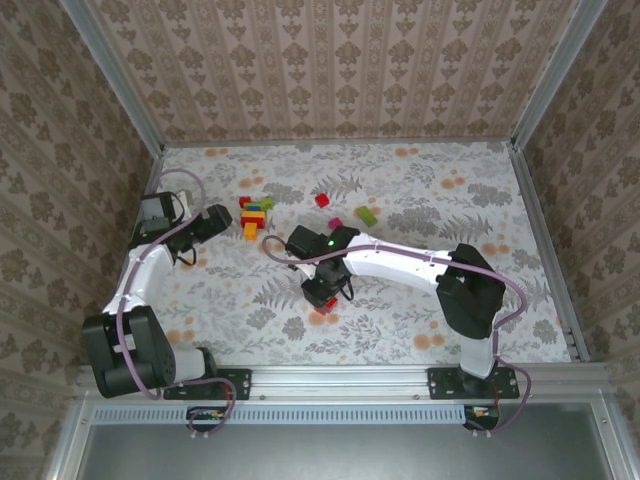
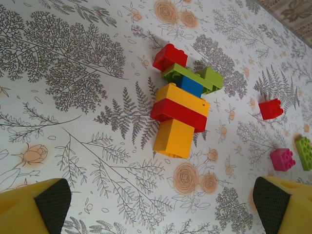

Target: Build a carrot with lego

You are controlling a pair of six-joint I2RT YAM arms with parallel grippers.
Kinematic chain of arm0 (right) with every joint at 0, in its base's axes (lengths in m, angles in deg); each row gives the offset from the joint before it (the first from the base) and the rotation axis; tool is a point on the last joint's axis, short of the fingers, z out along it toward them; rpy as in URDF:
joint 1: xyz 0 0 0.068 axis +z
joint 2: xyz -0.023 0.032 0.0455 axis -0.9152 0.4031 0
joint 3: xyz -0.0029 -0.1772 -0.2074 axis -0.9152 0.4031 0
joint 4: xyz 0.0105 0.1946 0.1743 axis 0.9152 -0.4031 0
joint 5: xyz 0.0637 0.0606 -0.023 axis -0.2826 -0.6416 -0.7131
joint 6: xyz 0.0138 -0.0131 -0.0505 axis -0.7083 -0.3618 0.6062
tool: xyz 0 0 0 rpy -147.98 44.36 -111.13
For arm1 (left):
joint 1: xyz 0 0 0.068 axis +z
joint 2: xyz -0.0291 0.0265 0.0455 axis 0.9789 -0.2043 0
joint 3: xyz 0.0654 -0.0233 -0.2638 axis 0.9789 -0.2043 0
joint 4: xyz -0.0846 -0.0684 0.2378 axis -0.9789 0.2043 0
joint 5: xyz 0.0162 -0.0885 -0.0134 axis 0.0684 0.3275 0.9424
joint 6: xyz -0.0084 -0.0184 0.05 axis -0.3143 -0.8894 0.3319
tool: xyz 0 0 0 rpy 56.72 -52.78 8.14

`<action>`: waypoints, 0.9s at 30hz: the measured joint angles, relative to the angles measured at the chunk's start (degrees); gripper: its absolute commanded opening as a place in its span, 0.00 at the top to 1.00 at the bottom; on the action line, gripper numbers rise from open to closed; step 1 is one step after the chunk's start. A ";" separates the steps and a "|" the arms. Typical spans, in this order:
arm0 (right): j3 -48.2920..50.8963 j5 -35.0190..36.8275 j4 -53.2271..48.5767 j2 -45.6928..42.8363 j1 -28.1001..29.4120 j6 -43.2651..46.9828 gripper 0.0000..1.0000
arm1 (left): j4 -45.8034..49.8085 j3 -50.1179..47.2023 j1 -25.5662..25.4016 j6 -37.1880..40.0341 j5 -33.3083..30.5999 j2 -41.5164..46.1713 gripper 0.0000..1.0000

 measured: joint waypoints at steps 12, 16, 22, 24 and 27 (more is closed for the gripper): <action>-1.07 -0.07 -0.28 1.20 0.13 1.97 0.66 | 0.02 0.02 0.00 0.00 0.00 0.00 0.00; -1.64 -0.04 -0.63 1.62 0.33 2.23 0.66 | 0.02 0.02 0.00 0.00 0.00 0.00 0.00; -1.68 -0.04 -0.66 1.68 0.61 2.86 0.67 | 0.02 0.02 0.00 0.00 -0.02 0.00 0.00; -1.57 -0.04 -0.59 1.68 0.74 3.28 0.67 | 0.00 0.02 0.00 0.00 0.00 0.00 0.00; -0.92 -0.35 -0.33 1.60 1.03 4.15 0.67 | 0.00 0.02 0.00 0.00 0.00 0.00 0.00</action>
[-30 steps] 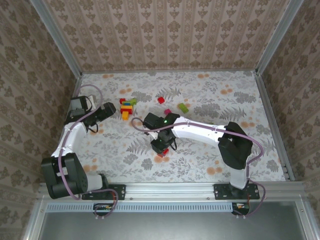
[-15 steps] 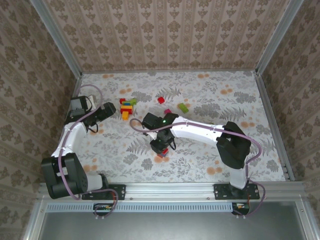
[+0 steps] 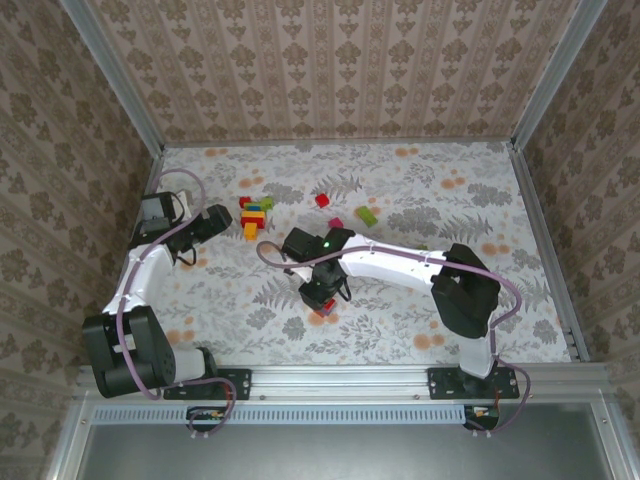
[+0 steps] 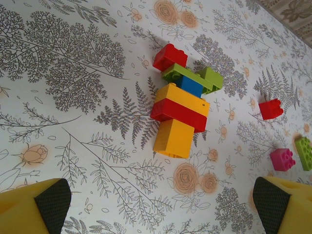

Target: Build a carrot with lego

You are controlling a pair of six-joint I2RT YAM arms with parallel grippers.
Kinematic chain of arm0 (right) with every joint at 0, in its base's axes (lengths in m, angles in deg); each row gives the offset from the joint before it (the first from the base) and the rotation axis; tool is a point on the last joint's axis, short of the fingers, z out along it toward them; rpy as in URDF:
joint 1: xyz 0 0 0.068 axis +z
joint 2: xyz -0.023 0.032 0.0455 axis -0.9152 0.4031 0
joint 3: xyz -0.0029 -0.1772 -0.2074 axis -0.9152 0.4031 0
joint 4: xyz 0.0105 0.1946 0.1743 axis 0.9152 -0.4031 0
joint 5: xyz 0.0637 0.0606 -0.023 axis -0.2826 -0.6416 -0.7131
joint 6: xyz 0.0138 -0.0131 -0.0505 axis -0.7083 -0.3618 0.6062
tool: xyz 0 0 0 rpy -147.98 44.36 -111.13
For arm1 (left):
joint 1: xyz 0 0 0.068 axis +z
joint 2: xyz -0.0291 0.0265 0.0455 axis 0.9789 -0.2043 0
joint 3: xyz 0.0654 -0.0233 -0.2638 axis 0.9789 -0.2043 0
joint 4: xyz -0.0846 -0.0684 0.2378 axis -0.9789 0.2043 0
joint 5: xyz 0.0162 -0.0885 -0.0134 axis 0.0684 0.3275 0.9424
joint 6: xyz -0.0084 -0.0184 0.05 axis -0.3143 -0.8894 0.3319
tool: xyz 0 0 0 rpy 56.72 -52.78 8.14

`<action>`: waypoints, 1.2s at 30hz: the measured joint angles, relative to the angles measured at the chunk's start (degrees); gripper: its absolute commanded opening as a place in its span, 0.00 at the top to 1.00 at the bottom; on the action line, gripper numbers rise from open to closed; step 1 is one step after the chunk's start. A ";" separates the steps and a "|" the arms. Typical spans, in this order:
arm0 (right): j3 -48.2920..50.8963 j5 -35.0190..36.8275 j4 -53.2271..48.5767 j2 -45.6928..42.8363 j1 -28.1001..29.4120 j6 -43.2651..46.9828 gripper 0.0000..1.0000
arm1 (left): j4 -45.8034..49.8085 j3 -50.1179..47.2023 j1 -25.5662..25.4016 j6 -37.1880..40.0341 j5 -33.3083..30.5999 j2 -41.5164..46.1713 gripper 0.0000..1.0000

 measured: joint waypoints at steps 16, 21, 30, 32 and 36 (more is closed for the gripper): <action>0.96 0.83 0.87 -0.07 0.70 2.05 0.69 | 0.00 0.00 0.00 0.00 0.00 0.00 0.00; 0.94 2.89 0.83 0.68 1.66 1.84 0.69 | 0.00 0.00 0.00 0.00 0.02 0.00 0.00; 0.98 5.14 0.85 1.27 2.67 0.79 0.70 | 0.00 0.00 0.00 0.00 0.02 0.00 0.00; 1.01 5.27 0.85 1.27 2.71 0.76 0.70 | 0.00 0.00 0.00 0.00 0.00 0.00 0.00; 1.05 5.35 0.87 0.66 2.69 0.55 0.71 | 0.00 0.00 0.00 0.00 0.02 0.00 0.00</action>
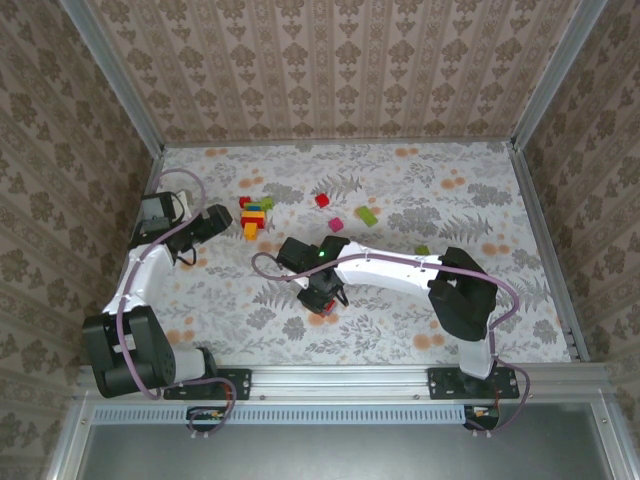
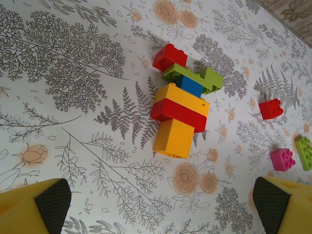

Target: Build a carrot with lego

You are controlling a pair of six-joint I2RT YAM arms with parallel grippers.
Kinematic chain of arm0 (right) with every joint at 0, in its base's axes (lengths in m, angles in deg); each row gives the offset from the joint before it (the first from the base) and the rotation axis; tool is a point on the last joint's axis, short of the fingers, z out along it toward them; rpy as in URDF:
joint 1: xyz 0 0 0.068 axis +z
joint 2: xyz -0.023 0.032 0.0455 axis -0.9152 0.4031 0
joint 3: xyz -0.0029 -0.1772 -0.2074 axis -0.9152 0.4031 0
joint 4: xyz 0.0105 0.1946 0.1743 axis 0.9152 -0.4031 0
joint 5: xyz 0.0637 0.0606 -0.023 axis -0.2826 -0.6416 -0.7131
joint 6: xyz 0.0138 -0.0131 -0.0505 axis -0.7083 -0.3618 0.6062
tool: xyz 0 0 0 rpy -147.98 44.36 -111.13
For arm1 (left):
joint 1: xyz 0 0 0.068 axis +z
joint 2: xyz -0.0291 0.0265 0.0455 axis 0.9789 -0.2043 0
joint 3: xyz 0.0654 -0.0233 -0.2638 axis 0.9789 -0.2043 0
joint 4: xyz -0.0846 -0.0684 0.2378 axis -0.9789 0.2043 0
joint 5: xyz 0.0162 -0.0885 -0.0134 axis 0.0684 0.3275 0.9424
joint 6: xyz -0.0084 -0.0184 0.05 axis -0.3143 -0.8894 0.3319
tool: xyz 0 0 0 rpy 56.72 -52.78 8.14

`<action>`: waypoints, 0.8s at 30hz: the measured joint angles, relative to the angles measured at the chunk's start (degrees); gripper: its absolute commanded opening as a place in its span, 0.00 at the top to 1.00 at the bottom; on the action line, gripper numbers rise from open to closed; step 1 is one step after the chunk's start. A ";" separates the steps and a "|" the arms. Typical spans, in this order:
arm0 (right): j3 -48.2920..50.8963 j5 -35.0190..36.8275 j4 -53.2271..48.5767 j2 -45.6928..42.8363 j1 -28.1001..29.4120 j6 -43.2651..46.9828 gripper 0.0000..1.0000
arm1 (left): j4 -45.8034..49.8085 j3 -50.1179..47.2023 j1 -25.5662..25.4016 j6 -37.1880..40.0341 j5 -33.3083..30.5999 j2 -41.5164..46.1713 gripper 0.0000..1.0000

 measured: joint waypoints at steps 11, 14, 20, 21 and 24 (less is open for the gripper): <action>-1.20 0.92 -1.75 -0.24 -3.45 -3.02 0.71 | 0.00 0.00 -0.04 0.00 0.02 0.00 0.00; -1.42 1.09 -2.49 -0.17 -4.81 -3.08 0.71 | 0.00 0.00 -0.04 0.00 0.02 0.00 0.00; -2.29 1.07 -3.54 0.35 -5.40 -2.99 0.70 | 0.00 0.00 -0.04 0.00 0.04 0.00 0.00; -2.38 1.09 -3.61 0.44 -5.40 -2.97 0.69 | 0.00 0.00 -0.04 0.00 0.04 0.00 0.00; -2.43 1.03 -3.72 0.44 -5.70 -2.97 0.67 | 0.02 0.00 -0.04 0.00 0.04 0.00 0.00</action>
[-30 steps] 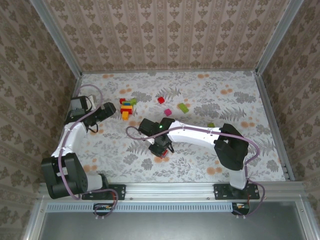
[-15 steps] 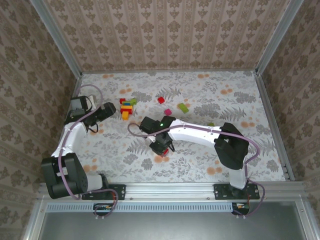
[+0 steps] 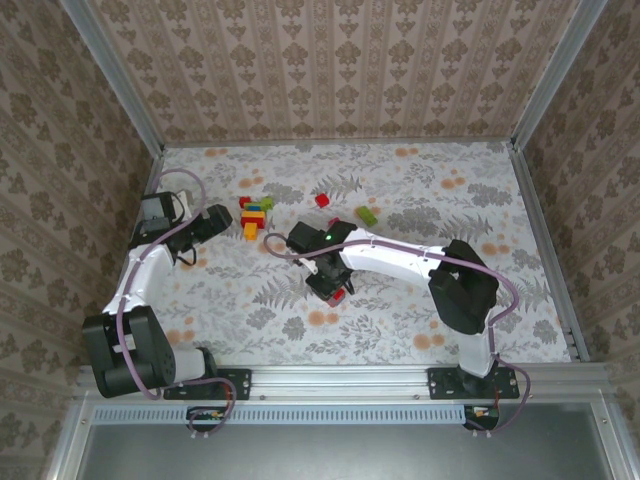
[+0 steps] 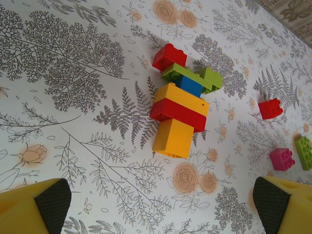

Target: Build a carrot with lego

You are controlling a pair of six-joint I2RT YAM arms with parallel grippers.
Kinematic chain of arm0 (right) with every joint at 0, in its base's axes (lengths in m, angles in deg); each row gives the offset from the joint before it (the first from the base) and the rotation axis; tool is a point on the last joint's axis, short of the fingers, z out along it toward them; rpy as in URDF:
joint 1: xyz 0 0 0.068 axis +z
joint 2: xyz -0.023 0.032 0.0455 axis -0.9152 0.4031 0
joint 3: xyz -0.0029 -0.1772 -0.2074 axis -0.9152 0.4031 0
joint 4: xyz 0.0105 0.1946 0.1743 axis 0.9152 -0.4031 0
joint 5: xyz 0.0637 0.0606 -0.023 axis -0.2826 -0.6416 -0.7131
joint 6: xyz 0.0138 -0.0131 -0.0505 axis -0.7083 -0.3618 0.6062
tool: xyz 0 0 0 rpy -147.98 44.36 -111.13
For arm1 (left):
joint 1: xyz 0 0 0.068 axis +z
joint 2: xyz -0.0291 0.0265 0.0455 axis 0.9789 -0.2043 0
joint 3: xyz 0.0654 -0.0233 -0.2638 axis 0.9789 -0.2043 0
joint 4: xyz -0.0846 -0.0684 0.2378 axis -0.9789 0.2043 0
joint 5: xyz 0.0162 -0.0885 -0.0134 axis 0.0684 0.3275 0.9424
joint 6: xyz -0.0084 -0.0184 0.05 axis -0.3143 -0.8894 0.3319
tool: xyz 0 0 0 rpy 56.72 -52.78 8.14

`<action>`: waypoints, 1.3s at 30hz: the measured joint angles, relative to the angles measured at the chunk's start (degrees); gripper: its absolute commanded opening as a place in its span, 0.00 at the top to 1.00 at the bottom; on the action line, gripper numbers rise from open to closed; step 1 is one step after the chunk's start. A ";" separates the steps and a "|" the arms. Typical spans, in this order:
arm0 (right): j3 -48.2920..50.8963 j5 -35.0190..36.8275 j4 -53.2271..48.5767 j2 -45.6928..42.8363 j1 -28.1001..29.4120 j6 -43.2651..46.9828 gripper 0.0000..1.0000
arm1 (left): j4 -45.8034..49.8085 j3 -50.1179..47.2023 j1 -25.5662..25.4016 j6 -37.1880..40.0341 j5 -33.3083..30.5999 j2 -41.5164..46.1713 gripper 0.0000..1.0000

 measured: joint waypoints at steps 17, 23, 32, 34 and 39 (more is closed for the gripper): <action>-0.02 -0.96 -0.44 -3.15 -1.68 0.50 0.36 | -0.02 0.00 0.00 0.00 0.00 0.00 0.00; -0.85 -1.31 -0.98 -5.79 -2.56 0.92 0.29 | -0.02 0.00 0.00 0.00 0.00 0.00 0.00; -21.51 -0.42 -4.46 2.51 -13.42 4.17 0.30 | -0.02 0.00 -0.04 0.00 0.02 0.00 0.00; -27.71 -0.17 -5.25 8.13 -15.87 5.27 0.31 | -0.02 0.00 -0.07 0.00 0.02 0.00 0.00; -42.12 -1.14 -8.33 23.80 -20.68 7.69 0.32 | 0.00 0.00 -0.22 0.00 -0.02 0.00 0.00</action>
